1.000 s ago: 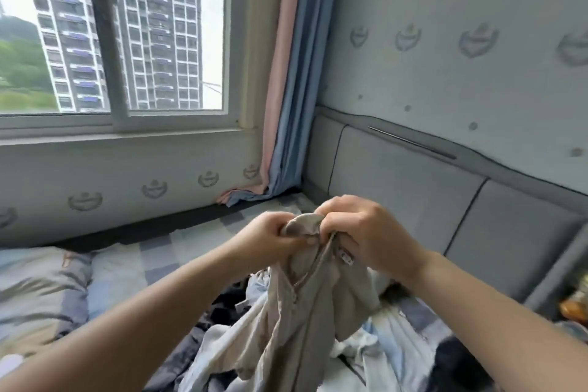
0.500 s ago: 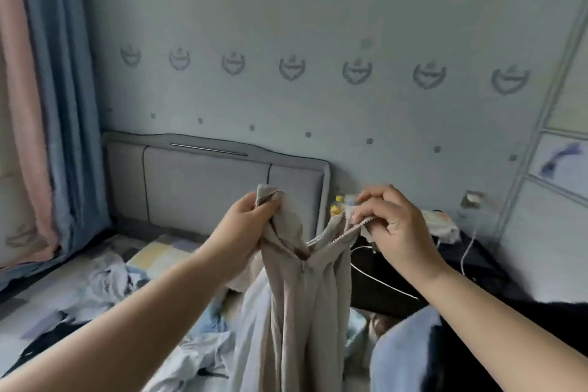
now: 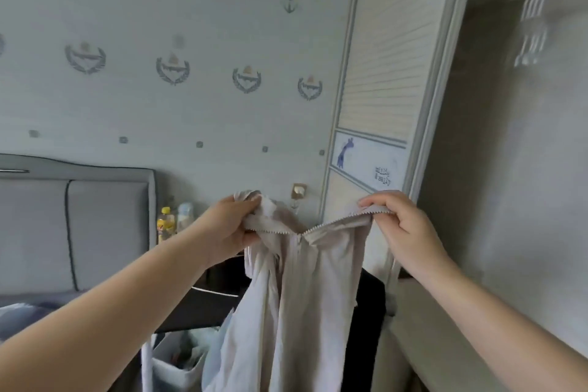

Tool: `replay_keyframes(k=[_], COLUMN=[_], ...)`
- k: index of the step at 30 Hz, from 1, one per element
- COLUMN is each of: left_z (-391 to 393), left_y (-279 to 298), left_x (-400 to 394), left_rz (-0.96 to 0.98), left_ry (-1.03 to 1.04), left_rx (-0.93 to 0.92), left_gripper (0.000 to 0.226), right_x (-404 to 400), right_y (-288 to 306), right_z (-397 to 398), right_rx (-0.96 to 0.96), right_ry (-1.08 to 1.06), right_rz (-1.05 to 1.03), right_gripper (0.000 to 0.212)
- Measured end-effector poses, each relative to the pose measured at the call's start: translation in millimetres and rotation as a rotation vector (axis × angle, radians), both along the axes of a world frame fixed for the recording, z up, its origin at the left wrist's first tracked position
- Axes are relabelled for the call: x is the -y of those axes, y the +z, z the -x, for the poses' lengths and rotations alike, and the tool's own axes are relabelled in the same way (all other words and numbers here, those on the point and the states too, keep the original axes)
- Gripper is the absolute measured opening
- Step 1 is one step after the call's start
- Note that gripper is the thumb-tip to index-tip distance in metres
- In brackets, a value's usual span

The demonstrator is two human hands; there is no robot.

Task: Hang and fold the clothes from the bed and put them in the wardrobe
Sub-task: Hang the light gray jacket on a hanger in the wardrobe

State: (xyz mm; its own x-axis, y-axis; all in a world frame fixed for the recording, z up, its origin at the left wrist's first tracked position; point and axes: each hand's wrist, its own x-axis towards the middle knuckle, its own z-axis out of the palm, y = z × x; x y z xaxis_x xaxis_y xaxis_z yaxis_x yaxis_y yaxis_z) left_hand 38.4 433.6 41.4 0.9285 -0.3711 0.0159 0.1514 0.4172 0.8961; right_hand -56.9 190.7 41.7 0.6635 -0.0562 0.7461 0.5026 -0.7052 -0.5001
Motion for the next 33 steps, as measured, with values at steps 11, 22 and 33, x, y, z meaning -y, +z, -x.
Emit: replay_keyframes(k=[11, 22, 33], left_z=[-29.7, -97.7, -128.9], left_y=[20.9, 34.3, 95.8], left_x=[217.5, 385.8, 511.4], left_rz=[-0.488, -0.394, 0.336], left_ry=[-0.514, -0.727, -0.945], left_rx=[0.376, 0.381, -0.142], left_gripper=[0.05, 0.011, 0.01], right_x=[170.4, 270.1, 333.4], right_y=[22.8, 35.9, 105.0], right_z=[59.8, 72.9, 38.0], right_rx=[0.185, 0.082, -0.089], right_ry=[-0.481, -0.88, -1.309], right_rz=[0.117, 0.258, 0.415], right_gripper=[0.027, 0.021, 0.022])
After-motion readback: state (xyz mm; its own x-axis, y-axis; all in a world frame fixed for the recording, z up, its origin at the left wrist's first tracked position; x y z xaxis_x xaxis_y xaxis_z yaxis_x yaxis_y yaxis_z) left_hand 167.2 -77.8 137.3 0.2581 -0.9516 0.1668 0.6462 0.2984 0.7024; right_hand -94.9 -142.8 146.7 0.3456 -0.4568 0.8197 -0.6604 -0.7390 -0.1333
